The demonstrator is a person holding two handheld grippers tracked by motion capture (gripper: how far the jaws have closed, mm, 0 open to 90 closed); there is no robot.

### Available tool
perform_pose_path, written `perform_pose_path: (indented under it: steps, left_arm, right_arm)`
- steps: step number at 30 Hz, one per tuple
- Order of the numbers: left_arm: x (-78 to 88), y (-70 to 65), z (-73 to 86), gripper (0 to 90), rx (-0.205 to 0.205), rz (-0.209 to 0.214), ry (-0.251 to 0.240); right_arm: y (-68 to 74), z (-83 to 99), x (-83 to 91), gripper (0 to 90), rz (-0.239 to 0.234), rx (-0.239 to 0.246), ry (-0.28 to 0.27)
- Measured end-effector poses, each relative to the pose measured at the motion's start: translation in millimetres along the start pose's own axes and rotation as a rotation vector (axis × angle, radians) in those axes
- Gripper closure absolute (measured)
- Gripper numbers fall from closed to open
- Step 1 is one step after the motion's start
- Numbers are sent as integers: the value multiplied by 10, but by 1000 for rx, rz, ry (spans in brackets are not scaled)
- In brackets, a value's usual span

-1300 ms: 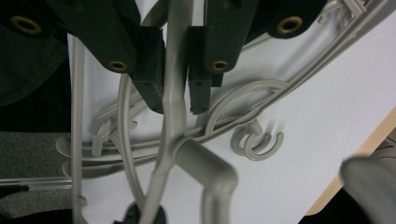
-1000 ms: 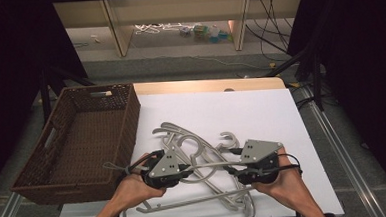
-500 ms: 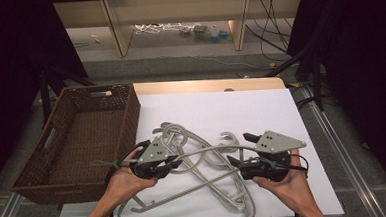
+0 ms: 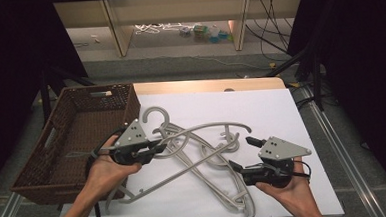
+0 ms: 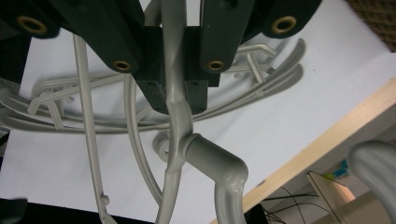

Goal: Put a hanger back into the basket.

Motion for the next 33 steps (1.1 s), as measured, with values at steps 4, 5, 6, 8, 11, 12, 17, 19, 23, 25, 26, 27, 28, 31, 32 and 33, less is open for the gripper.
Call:
perform_pose_path:
  steps: [4,5,6,8,11,12,17,19,23,25,26,27,28,31,32,33]
  left_arm:
    - [151,149,-151,821,-5,-33,-9]
    - [182,189,-171,821,-7,-42,-6]
    - [220,239,-192,821,1,-52,-7]
    - [285,336,-226,821,-3,-69,-10]
    - [394,538,-257,821,-15,-125,-2]
    - [433,609,-260,821,-6,-147,-1]
    - [666,1004,-220,821,-18,-243,38]
    - [737,1143,-183,821,-20,-273,47]
    - [807,1358,-94,821,17,-335,31]
    - [854,1474,-13,822,32,-360,36]
    - [887,1527,33,821,25,-366,53]
    - [904,1571,64,821,42,-384,47]
    - [936,1618,100,822,42,-393,54]
    - [1009,1735,168,822,63,-426,44]
    - [1033,1787,188,822,76,-445,27]
    - [1077,1829,220,822,69,-456,41]
  right_arm:
    - [7,71,1,178,14,-13,-7]
    - [15,89,6,177,9,-19,3]
    - [18,105,-2,177,9,-20,1]
    - [14,145,-8,177,8,-17,4]
    - [19,197,-24,177,8,-23,9]
    - [21,218,-22,178,3,-25,16]
    - [-2,260,-29,178,5,-32,16]
    - [-5,269,-27,178,5,-39,16]
    - [-11,289,-32,176,8,-46,18]
    - [-11,295,-40,174,7,-46,15]
    - [-12,298,-41,174,7,-47,16]
    - [-9,301,-39,174,5,-52,18]
    - [-8,305,-38,174,1,-52,21]
    - [-9,320,-42,174,3,-56,24]
    - [-14,324,-43,174,4,-54,25]
    - [-15,328,-45,174,5,-54,26]
Point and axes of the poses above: each handheld gripper's, and its own axes: x roughly backward along the jaws, z roughly out of its underside, y roughly to its left, the point moved 10 cm from there along -x, roughly forward along the jaws, and after that the axes turned 10 degrees about -y, right-handed, at the moved point
